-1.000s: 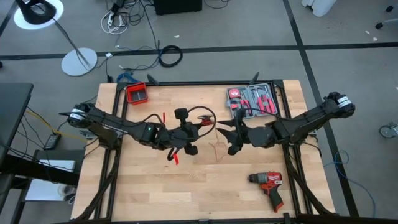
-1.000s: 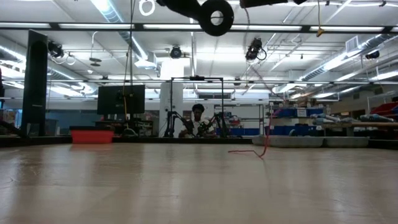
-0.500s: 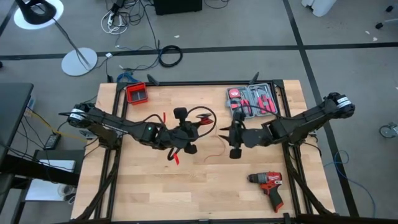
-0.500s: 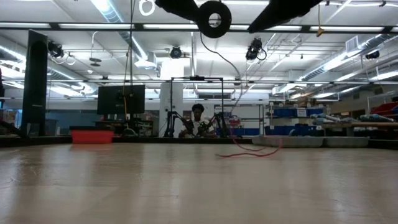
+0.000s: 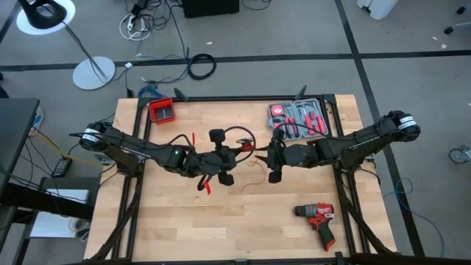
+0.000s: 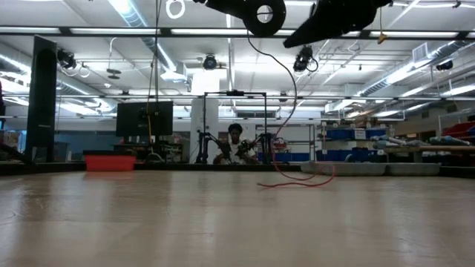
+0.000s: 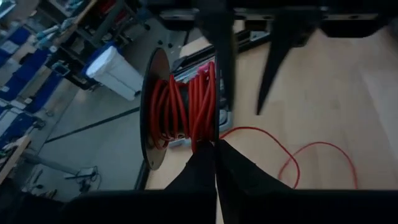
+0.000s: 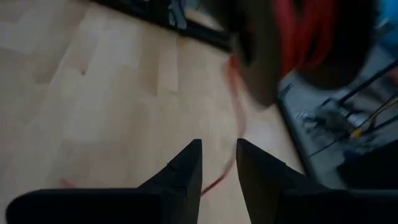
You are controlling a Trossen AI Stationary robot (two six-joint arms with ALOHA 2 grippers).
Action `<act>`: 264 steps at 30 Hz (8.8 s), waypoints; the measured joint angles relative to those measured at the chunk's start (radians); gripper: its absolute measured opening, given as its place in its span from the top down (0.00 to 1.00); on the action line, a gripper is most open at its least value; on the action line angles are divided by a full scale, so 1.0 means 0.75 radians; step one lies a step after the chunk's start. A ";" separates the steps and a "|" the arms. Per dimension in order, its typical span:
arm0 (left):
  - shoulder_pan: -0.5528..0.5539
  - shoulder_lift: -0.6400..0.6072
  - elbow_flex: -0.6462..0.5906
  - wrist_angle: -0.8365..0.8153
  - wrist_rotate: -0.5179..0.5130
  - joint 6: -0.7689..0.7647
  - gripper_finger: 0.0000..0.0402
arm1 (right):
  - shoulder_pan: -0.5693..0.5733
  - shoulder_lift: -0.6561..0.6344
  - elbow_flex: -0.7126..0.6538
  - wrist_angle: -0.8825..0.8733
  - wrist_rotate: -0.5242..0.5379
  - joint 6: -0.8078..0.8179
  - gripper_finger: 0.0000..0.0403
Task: Coil cords
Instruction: Uncoil the red wire from the black spool
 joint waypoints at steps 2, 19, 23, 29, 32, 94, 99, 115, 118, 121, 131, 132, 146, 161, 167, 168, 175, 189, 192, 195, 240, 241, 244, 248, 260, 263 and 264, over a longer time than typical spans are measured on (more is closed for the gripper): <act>0.000 0.000 0.000 -0.008 0.050 0.000 1.00 | 0.000 -0.001 0.010 -0.005 0.054 -0.060 0.77; -0.001 0.000 0.000 -0.103 0.160 0.001 1.00 | 0.011 -0.001 0.105 -0.054 0.022 -0.181 0.80; -0.001 0.000 0.000 -0.105 0.183 0.001 1.00 | 0.011 -0.001 0.106 -0.008 0.017 -0.227 0.80; -0.001 0.000 0.000 -0.107 0.184 0.003 1.00 | 0.011 -0.001 0.106 0.035 -0.036 -0.245 0.81; -0.001 0.000 0.000 -0.102 0.184 0.003 1.00 | 0.010 -0.001 0.106 0.034 -0.037 -0.245 0.87; 0.088 -0.051 -0.015 -0.129 0.027 -0.465 0.78 | 0.100 -0.001 0.106 0.223 0.368 -0.653 1.00; 0.088 -0.045 -0.016 -0.139 0.029 -0.463 0.97 | 0.100 -0.001 0.106 0.222 0.394 -0.654 1.00; 0.078 -0.036 0.075 -0.030 0.249 -0.425 1.00 | 0.031 -0.001 0.106 0.247 0.528 -0.662 1.00; 0.078 0.000 0.076 -0.038 0.259 -0.432 1.00 | 0.019 -0.001 0.106 0.316 0.528 -0.664 1.00; 0.078 0.060 0.076 -0.034 0.265 -0.438 1.00 | 0.019 -0.001 0.106 0.374 0.528 -0.684 1.00; 0.126 0.200 0.075 -0.075 0.182 -0.422 1.00 | 0.053 -0.001 0.106 0.440 0.515 -0.710 1.00; 0.133 0.200 0.075 -0.103 0.162 -0.422 1.00 | 0.063 -0.001 0.106 0.429 0.528 -0.713 1.00; 0.120 -0.077 0.074 -0.500 -0.085 -0.522 1.00 | 0.147 -0.001 0.106 0.062 0.697 -0.627 1.00; -0.004 -0.095 0.075 -0.150 0.174 -0.448 1.00 | -0.072 -0.001 0.106 0.127 0.703 -0.558 1.00; -0.011 0.053 0.075 -0.129 0.199 -0.467 1.00 | -0.082 -0.001 0.106 0.289 0.680 -0.632 1.00; -0.009 0.075 0.075 -0.123 0.198 -0.467 1.00 | -0.077 -0.001 0.106 0.320 0.669 -0.638 1.00; 0.036 0.181 0.075 -0.063 0.194 -0.462 1.00 | -0.023 -0.001 0.106 0.403 0.650 -0.714 1.00; 0.005 0.124 0.075 -0.107 0.189 -0.457 0.84 | 0.130 -0.002 0.106 0.345 0.806 -0.805 1.00; -0.014 0.098 0.075 -0.118 0.194 -0.457 0.82 | 0.155 -0.002 0.106 0.300 0.863 -0.799 1.00; -0.026 0.067 0.075 -0.139 0.193 -0.455 0.81 | 0.180 -0.003 0.106 0.254 0.886 -0.771 1.00; -0.017 0.028 0.075 -0.096 -0.069 0.030 0.94 | 0.062 -0.005 0.106 0.132 0.206 -0.428 1.00; -0.015 0.028 0.075 -0.096 -0.068 0.025 0.97 | 0.062 -0.005 0.106 0.135 0.203 -0.428 0.99; -0.006 0.029 0.075 -0.097 -0.057 -0.007 0.99 | 0.061 -0.005 0.106 0.138 0.193 -0.424 0.96; -0.001 0.030 0.075 -0.105 -0.057 -0.033 0.99 | 0.061 -0.005 0.106 0.138 0.183 -0.406 0.88; 0.002 0.029 0.075 -0.267 -0.203 -0.055 1.00 | 0.136 -0.010 0.106 0.123 0.376 -0.410 0.77; 0.001 0.029 0.075 -0.278 -0.255 -0.055 1.00 | 0.144 -0.010 0.106 0.073 0.343 -0.344 0.77; 0.001 0.029 0.075 -0.275 -0.261 -0.055 1.00 | 0.141 -0.009 0.106 0.057 0.291 -0.289 0.77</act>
